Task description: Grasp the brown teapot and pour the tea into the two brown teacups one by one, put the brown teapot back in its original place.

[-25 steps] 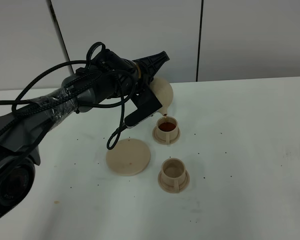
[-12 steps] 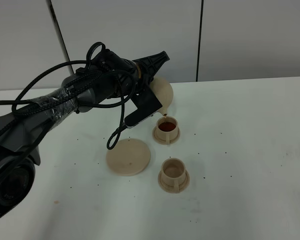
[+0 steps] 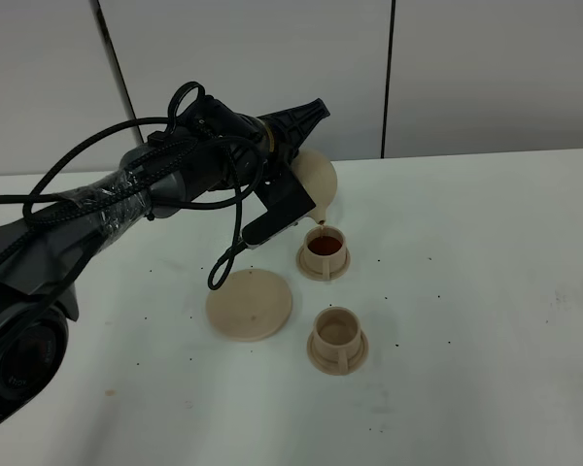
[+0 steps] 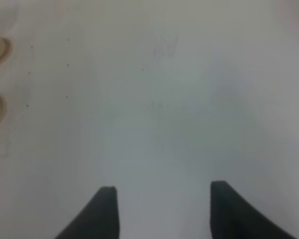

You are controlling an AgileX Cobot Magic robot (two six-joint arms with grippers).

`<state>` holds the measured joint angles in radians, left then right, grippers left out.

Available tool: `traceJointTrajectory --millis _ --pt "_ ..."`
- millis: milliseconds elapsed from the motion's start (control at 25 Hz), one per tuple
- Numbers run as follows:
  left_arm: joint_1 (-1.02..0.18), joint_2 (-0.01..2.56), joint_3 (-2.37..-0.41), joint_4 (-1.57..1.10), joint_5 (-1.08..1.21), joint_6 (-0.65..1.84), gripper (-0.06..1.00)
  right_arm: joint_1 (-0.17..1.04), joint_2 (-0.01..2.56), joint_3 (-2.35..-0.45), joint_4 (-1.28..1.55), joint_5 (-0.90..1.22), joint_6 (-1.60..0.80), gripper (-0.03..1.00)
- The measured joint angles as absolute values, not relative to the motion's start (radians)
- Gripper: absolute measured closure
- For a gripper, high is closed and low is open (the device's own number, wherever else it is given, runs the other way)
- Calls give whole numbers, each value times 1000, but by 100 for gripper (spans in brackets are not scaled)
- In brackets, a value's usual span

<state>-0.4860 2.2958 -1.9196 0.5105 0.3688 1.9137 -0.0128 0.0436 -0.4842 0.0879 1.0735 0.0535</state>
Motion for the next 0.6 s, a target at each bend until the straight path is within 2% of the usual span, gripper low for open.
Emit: traceJointTrajectory --millis 600 --pt "-486 2296 -1920 510 363 1915 78 -13 44 -484 88 1074 54 56"
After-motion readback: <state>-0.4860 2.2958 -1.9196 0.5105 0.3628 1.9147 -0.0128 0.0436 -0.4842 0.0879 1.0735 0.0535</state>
